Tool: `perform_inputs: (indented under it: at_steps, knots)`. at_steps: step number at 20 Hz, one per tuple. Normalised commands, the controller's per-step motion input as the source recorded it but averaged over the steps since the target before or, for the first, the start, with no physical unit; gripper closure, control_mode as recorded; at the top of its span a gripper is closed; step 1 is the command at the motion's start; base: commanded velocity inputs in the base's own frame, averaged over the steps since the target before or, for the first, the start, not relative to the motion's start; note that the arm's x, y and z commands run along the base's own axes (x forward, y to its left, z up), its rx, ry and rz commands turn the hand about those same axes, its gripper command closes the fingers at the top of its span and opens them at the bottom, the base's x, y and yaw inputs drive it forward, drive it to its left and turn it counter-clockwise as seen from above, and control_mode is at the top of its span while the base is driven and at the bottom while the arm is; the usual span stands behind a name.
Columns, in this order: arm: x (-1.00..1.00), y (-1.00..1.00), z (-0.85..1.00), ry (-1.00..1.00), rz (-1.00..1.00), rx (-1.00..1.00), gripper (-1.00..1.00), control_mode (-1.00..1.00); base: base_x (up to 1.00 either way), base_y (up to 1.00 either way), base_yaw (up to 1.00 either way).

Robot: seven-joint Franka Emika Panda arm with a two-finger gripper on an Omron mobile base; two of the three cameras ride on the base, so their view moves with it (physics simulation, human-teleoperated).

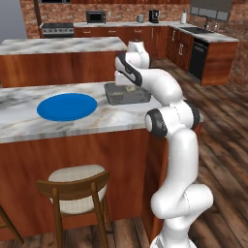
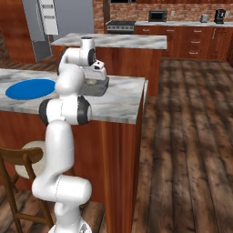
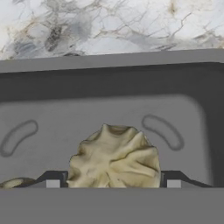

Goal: Place two dumplings into each of the tupperware containers and then place the containers in the fridge.

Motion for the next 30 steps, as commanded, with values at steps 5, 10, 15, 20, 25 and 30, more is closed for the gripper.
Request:
perform_inputs:
  at_steps: [5, 10, 15, 20, 25, 30]
  knots:
    - [0.0, 0.0, -0.02, -0.09, 0.0, 0.0, -1.0, -1.0, 0.0, 0.0, 0.0]
    - [0.0, 0.0, 0.0, -0.13, 0.0, 0.0, -1.0, -1.0, 0.0, 0.0, 0.0]
    - [0.0, -0.04, 0.13, -0.07, -0.01, 0.0, -1.0, -1.0, 0.0, 0.0, 0.0]
    - [-0.14, -0.44, 0.44, 0.01, -0.07, 0.02, -1.0, -1.0, 0.0, 0.0, 0.0]
    - [-0.13, -0.56, 0.25, 0.08, -0.13, 0.03, -1.0, -1.0, 0.0, 0.0, 0.0]
    - [-0.28, -0.41, 0.14, 0.07, -0.14, 0.01, -1.0, -1.0, 0.0, 0.0, 0.0]
